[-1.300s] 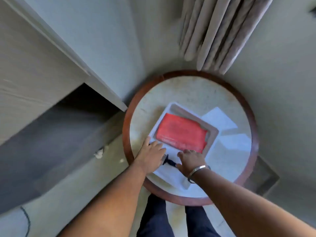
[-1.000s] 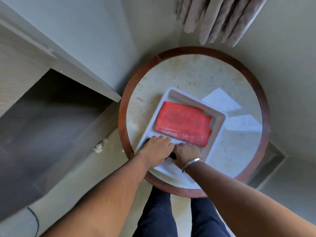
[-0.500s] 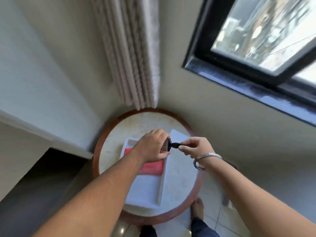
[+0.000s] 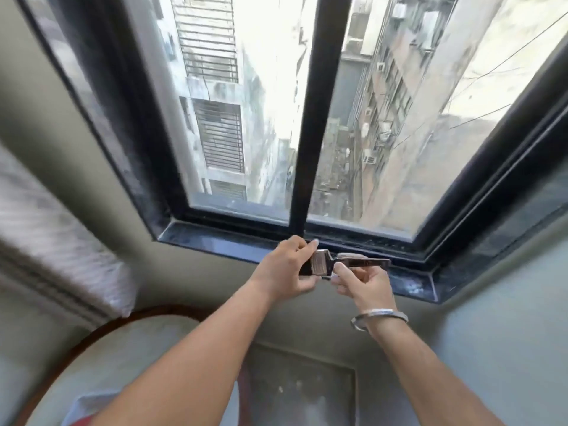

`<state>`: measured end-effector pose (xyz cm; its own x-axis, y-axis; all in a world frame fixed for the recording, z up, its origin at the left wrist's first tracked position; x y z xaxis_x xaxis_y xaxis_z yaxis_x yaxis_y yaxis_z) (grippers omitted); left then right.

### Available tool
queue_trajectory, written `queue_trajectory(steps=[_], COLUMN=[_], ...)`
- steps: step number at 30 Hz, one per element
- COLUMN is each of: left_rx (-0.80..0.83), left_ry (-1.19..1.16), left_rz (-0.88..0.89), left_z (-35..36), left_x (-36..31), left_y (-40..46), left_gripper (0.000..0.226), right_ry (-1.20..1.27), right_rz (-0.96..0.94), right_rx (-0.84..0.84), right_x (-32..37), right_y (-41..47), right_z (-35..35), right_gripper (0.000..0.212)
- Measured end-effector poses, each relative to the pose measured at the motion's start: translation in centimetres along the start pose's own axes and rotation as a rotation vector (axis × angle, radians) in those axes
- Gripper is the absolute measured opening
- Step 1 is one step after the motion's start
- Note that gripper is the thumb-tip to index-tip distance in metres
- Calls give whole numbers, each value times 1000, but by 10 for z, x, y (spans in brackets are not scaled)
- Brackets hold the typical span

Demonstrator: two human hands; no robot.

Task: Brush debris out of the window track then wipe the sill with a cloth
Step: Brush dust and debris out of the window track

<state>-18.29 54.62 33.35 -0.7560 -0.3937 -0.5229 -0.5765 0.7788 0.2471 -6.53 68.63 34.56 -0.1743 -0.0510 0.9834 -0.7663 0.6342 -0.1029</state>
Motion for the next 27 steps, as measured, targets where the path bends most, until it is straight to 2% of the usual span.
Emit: queue_trajectory(steps=[4,6,10,11,16,23,27], left_rx=[-35,-111,-96,-97,-43,-73,-64], left_ry=[49,147,241,231,267,288,284], left_rz=[53,-16,-608,-678,-609,-562,-561], left_z=[26,36,50,51,62,74,73], left_x=[-18,-6,50,62,103,120,119], left_y=[38,36,22,24,47,46,46], left_gripper=[79,87,115,118,124,125,124], right_ry=[-20,0,69,81,66,-101,-277], right_rz=[-34,-28,22,22,-126,-316,-410], right_rx=[-108,-172,-282,-307,-337,-130,-101], right_x=[-7,-16,-37,-39,-29,-21,-24], right_y=[36,49,61,64,78,100,102], right_z=[-36,-48,-58,-57,-31,28,33], right_gripper=[10,15,10,11,7,12,16])
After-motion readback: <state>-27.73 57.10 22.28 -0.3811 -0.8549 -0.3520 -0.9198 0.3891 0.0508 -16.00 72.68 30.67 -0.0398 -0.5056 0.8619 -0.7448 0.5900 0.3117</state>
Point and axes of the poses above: each hand's wrist, its own y-axis towards the middle knuckle, its own z-axis out of the palm, x = y × z, the point moved 3 cm from there along y, towards the middle knuckle, and after that the axes turned 6 degrees about -y, right-handed, at the moved point
